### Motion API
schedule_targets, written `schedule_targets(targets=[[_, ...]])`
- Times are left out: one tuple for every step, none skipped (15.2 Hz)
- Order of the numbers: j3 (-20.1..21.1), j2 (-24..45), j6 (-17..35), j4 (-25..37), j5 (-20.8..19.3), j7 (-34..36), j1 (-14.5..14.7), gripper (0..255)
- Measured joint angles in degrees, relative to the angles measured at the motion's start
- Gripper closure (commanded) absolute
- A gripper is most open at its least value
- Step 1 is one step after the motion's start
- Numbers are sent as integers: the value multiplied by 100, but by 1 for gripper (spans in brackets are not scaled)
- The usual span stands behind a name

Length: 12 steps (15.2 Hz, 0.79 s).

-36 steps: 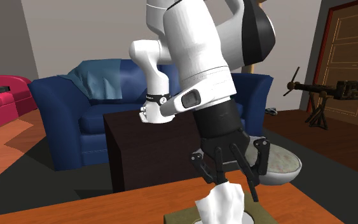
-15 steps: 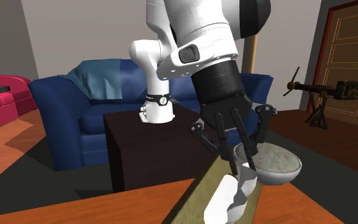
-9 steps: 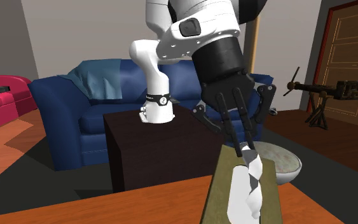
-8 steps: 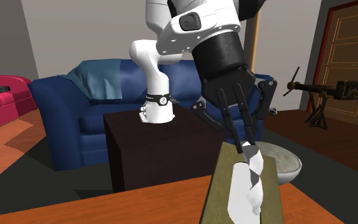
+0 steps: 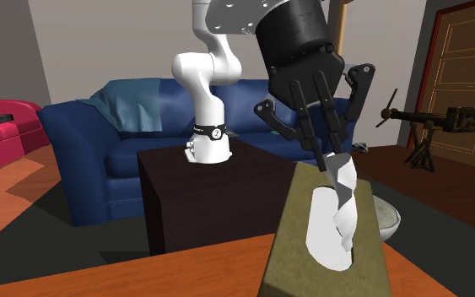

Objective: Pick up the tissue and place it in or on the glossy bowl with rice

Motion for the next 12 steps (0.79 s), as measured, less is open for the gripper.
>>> schedule_targets(targets=[[-18, -54, -61, 16, -68, 67, 11, 255], [-33, -102, -120, 35, -127, 122, 18, 255], [-53, -156, -195, 63, -195, 181, 21, 255], [-64, -193, -250, 88, -249, 237, 29, 255], [-73, -228, -291, 99, -285, 269, 31, 255], [-68, -308, -293, 39, -343, 349, 63, 255], [-46, -418, -258, -77, -410, 461, 117, 255], [-6, -534, -225, -180, -516, 649, 199, 255], [39, -664, -164, -328, -604, 820, 273, 255], [90, -766, -125, -429, -704, 1010, 345, 255], [143, -888, -84, -554, -802, 1196, 409, 255], [212, -995, -3, -704, -888, 1385, 481, 255]])
